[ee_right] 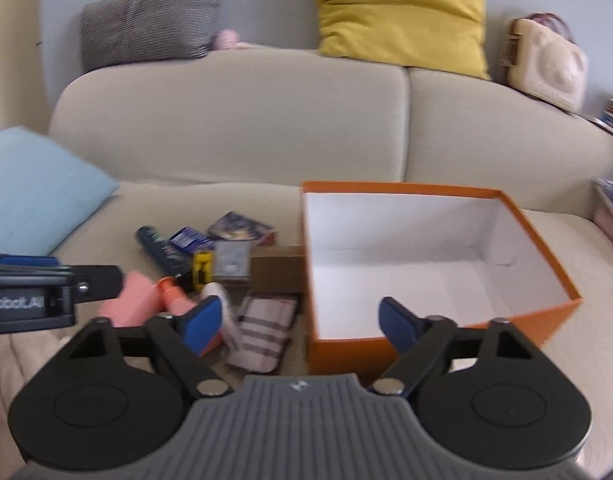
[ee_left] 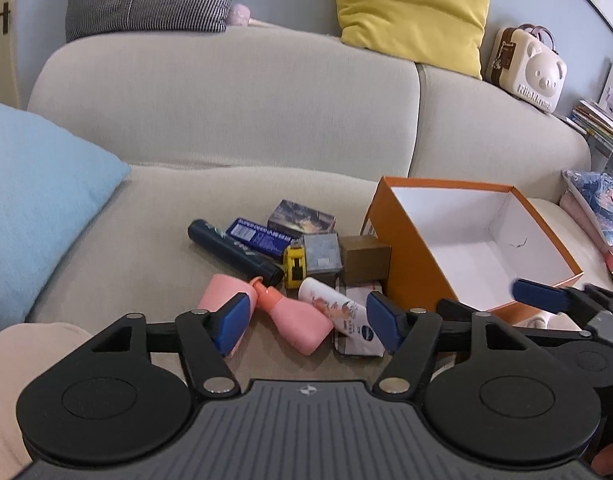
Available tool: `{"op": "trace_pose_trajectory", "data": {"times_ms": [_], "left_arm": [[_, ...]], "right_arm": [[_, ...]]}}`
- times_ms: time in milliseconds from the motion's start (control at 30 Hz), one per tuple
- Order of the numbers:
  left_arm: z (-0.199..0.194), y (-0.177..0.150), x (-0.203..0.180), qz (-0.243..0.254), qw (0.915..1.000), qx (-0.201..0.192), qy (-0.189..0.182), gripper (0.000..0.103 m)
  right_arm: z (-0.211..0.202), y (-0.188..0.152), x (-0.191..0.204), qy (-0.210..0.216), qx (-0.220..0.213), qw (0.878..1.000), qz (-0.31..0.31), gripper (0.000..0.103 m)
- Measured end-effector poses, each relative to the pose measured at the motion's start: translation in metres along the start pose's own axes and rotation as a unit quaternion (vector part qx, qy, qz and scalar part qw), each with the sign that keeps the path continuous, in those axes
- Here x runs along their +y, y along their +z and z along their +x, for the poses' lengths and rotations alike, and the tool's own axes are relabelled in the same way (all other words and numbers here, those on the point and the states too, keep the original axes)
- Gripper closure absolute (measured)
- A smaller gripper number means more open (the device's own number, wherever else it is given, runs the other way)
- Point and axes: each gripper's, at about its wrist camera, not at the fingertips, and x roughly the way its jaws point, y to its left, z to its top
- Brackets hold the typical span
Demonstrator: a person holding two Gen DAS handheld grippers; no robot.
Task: Organize rigid objects
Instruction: 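Move both grippers toward the pink cup and pink pump bottle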
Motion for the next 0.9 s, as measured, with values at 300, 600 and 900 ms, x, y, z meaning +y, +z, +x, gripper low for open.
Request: {"op": "trace_pose_trajectory", "data": {"times_ms": [300, 600, 900], "left_arm": [[0.025, 0.006, 0.034, -0.004, 0.9988, 0.049, -0.002, 0.047], [0.074, 0.013, 0.076, -0.002, 0.9922, 0.124, 0.008, 0.04], [0.118, 0.016, 0.103, -0.049, 0.9773, 0.206, -0.011, 0.038]], "right_arm": [[0.032, 0.011, 0.028, 0.084, 0.03, 0.995, -0.046, 0.064], [0.095, 0.018, 0.066, 0.157, 0.108, 0.977, -0.092, 0.075], [0.154, 0.033, 0.089, 0.174, 0.153, 0.966, -0.116, 0.077]]}}
